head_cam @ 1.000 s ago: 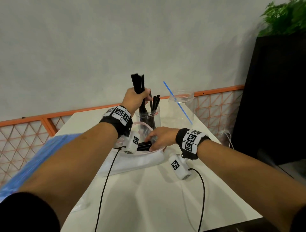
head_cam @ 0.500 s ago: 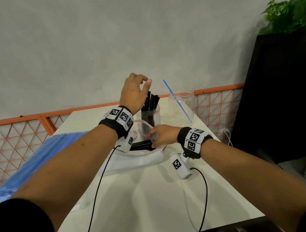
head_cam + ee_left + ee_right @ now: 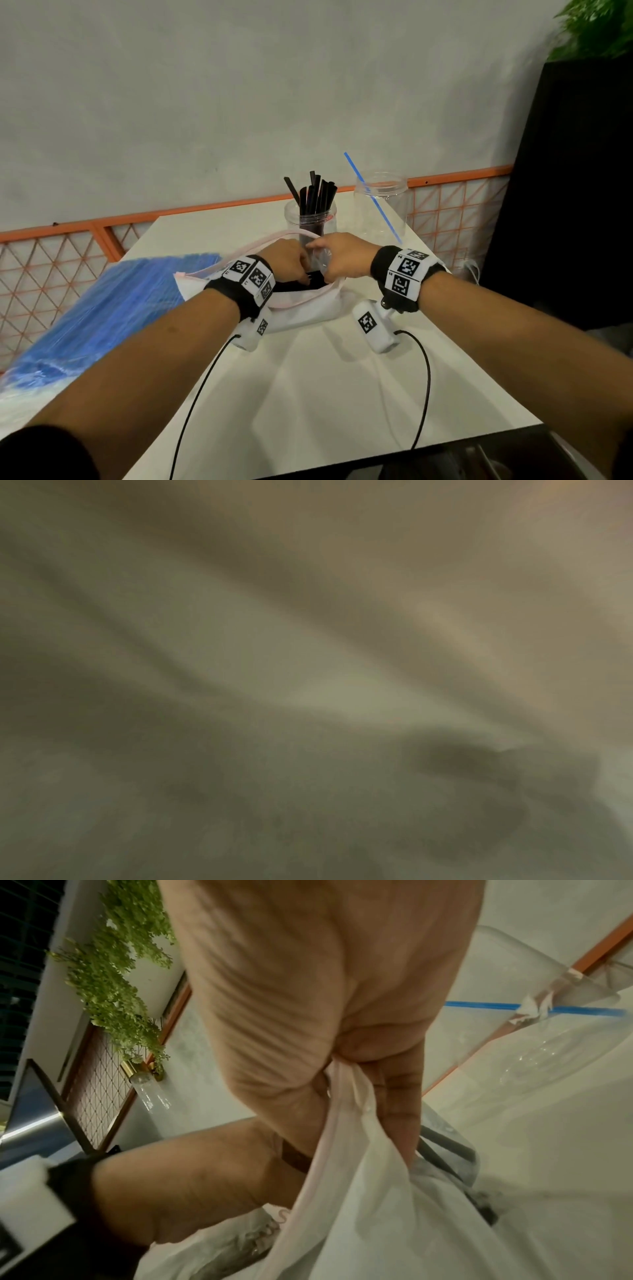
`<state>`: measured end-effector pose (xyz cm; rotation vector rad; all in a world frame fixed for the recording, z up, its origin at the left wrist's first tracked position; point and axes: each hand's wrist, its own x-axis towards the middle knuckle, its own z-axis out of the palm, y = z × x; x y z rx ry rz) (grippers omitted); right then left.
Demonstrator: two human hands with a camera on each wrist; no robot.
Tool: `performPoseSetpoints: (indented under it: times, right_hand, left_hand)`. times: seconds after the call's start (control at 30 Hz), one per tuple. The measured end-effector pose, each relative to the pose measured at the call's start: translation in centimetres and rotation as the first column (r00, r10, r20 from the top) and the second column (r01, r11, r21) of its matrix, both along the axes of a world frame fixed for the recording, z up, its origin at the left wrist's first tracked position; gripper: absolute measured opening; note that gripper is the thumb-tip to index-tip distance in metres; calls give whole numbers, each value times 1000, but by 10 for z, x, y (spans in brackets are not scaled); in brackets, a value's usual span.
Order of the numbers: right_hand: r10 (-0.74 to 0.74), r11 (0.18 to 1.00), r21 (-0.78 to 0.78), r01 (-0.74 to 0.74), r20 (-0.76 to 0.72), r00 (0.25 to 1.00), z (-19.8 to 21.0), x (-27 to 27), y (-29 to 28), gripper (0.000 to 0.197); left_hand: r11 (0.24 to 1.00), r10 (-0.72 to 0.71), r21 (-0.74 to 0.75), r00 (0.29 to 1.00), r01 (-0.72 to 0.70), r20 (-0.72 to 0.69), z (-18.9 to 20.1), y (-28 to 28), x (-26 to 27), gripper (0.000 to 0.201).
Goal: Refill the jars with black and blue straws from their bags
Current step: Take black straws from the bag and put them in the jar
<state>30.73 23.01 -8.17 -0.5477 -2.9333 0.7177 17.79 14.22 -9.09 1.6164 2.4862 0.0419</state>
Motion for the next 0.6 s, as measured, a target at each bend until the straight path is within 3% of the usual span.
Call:
performPoseSetpoints:
  times: [0.3, 0.43, 0.6]
  right_hand:
    - [-1, 999, -46, -1, -52, 999, -2, 3, 2, 57]
    - [-19, 996, -89, 13, -67, 998, -1, 5, 2, 56]
    - [-66, 984, -168, 50, -88, 994, -2, 8, 5, 54]
  left_hand:
    - [999, -10, -40, 1000, 11, 19, -7, 4, -1, 15]
    - [996, 1, -85, 996, 7, 91, -11, 4, -2, 13]
    - [997, -70, 13, 998, 70, 3, -12, -3, -6, 23]
